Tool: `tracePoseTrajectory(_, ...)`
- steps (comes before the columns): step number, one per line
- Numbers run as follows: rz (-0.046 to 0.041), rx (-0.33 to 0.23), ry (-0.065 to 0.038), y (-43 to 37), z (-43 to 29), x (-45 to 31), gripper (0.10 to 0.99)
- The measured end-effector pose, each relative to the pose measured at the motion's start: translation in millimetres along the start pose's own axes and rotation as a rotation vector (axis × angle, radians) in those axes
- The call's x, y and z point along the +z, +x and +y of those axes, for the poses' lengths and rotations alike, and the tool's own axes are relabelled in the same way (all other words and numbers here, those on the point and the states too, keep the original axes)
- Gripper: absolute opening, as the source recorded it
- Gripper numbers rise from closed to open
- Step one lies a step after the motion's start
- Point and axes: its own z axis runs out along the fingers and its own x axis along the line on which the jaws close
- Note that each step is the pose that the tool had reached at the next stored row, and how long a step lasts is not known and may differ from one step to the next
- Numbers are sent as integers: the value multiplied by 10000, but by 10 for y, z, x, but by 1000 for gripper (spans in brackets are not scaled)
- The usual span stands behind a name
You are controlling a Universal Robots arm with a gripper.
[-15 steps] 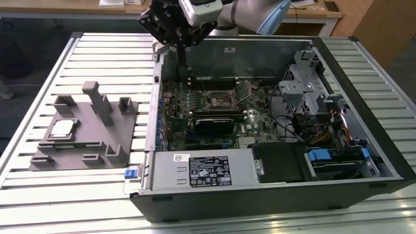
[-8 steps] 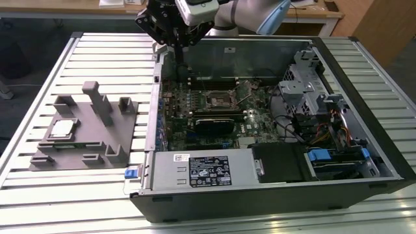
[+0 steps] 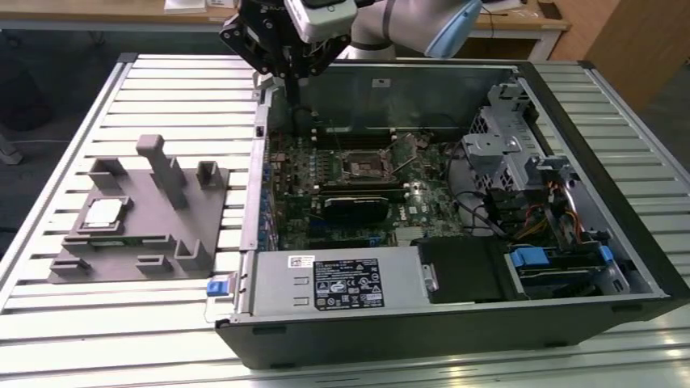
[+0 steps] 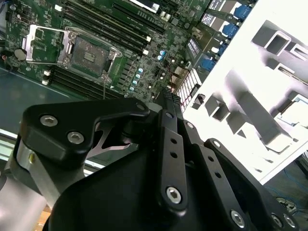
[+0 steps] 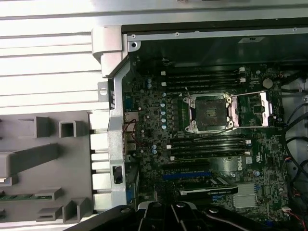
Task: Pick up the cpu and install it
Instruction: 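Reach for the cpu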
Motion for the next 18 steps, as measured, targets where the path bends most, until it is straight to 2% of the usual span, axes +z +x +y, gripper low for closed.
tracePoseTrajectory(18,0,0,0,86,-7,4,106)
